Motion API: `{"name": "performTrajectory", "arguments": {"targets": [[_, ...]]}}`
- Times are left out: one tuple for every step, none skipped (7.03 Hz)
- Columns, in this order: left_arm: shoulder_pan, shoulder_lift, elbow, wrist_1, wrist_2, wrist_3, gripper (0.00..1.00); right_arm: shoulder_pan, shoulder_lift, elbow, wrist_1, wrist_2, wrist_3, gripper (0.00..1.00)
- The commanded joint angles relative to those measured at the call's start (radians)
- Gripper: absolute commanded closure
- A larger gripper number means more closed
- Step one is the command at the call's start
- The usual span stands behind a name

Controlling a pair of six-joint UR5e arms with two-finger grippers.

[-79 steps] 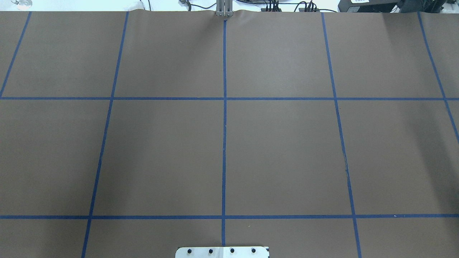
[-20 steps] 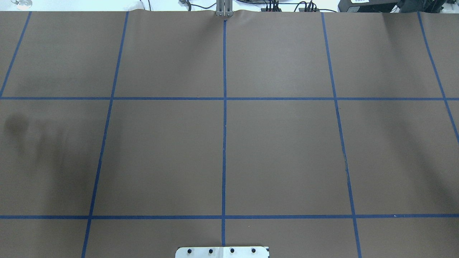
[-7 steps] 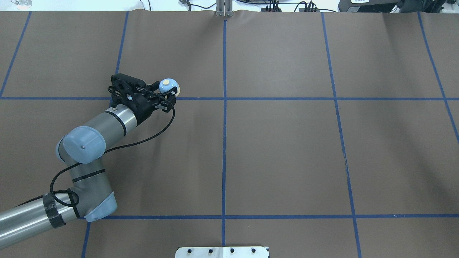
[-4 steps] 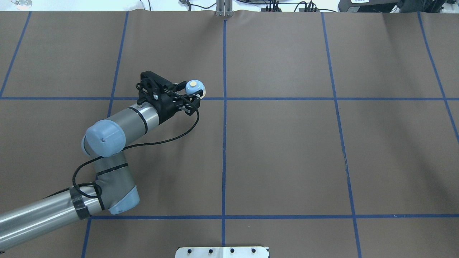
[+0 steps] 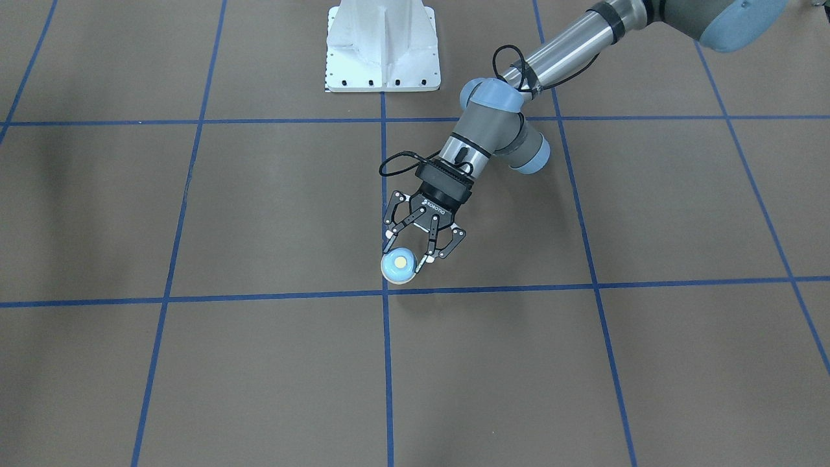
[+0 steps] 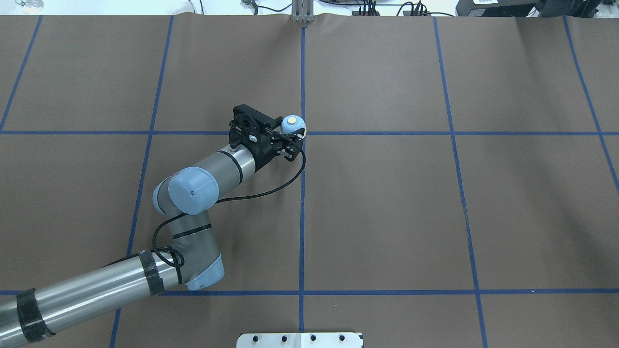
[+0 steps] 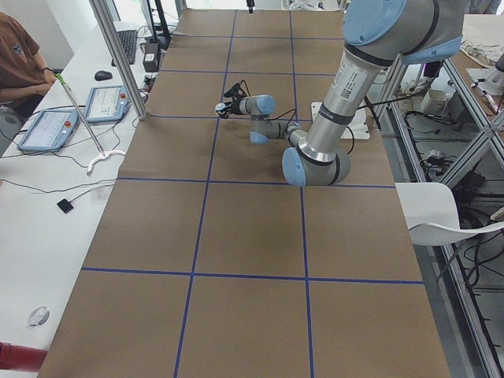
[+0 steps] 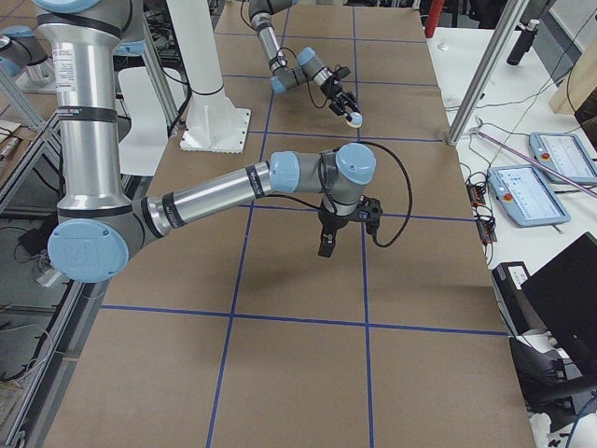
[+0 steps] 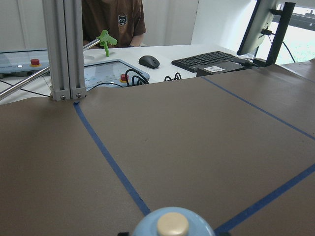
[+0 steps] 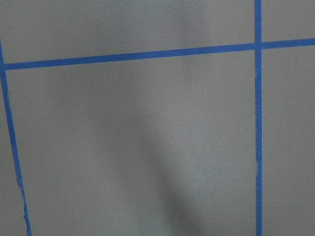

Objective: Place and press bell with both arms
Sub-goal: 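Carry the light-blue bell with the left gripper toward the table centre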

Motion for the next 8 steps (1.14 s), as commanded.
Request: {"name": "performTrajectory", "arguments": {"targets": [[0.014,-0.018,0.031,0.000,0.008,0.000,1.00,0.000,0.001,-0.012,0.000,0.001,0.000,0.00],[0.022,-0.020,0.041,0.000,0.009,0.000,1.00,0.000,-0.001,-0.013,0.000,0.001,0.000,0.00],[0.033,-0.020,0.046,0.002,0.012,-0.001,1.00,0.000,-0.002,-0.021,0.000,0.001,0.000,0.00],[0.046,-0.020,0.055,0.002,0.034,-0.001,1.00,0.000,-0.001,-0.027,0.001,0.001,0.000,0.00],[0.053,-0.020,0.055,0.003,0.040,-0.003,1.00,0.000,-0.001,-0.027,0.002,0.001,0.000,0.00],[0.054,-0.020,0.057,0.008,0.040,-0.005,1.00,0.000,-0.001,-0.028,0.002,0.001,0.000,0.00],[0.056,-0.020,0.057,0.009,0.045,-0.006,1.00,0.000,-0.001,-0.028,0.002,0.001,0.000,0.00],[0.060,-0.020,0.057,0.012,0.046,-0.006,1.00,0.000,-0.001,-0.032,0.002,0.001,0.000,0.00]]}}
